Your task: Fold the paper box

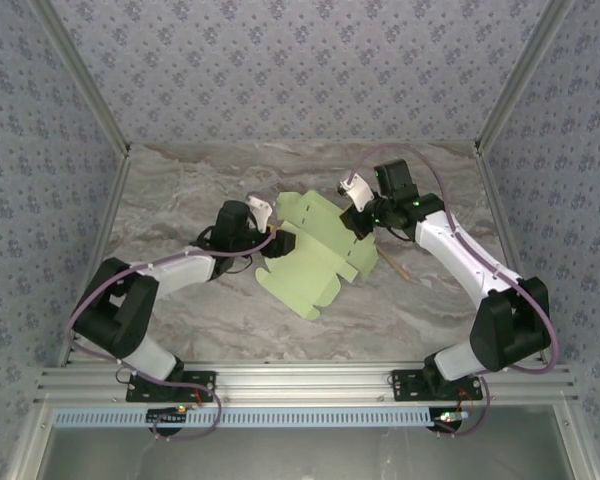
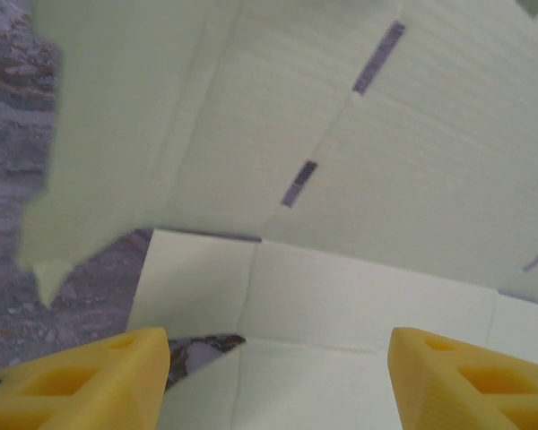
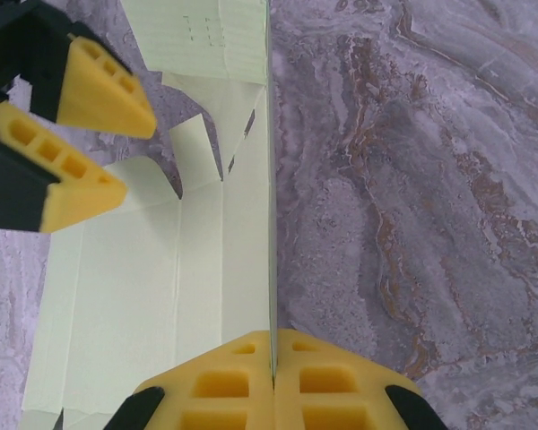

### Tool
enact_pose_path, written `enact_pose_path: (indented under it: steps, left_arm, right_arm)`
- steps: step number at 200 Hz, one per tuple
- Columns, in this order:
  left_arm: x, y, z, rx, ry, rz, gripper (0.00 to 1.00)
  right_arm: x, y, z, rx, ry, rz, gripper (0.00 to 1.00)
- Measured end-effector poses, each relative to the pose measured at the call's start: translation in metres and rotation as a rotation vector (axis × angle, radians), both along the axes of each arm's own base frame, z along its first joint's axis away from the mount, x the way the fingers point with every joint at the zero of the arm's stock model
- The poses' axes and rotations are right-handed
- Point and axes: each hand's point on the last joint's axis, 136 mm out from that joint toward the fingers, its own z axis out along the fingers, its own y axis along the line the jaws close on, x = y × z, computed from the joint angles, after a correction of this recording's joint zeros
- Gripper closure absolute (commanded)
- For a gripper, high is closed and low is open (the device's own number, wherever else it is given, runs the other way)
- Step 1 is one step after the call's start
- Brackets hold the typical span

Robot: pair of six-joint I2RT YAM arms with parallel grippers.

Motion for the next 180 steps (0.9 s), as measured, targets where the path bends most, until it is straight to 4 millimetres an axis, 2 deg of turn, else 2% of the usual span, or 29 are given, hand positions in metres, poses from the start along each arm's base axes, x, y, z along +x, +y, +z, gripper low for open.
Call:
enact_pose_path:
  steps: [46, 82, 97, 126, 180]
  left_arm:
    - [0.018, 0.003, -0.008, 0.054, -0.009, 0.034, 0.34]
    - [0.021, -0.001, -0.023, 0.066, 0.027, 0.022, 0.35]
    - [0.019, -0.004, -0.025, 0.051, 0.040, 0.008, 0.38]
    - [0.015, -0.011, -0.020, 0.002, 0.060, -0.020, 0.46]
    - [0.005, -0.024, -0.005, -0.054, 0.050, -0.069, 0.51]
  right_arm:
    - [-0.001, 0.001, 0.000, 0.003, 0.007, 0.005, 1.00]
    - [-0.001, 0.001, 0.000, 0.009, 0.010, 0.006, 1.00]
    - [-0.001, 0.001, -0.001, 0.010, 0.013, 0.004, 1.00]
    - [0.000, 0.001, -0.006, 0.008, 0.030, -0.003, 1.00]
    - [0.003, 0.000, -0.013, 0.002, 0.048, -0.021, 1.00]
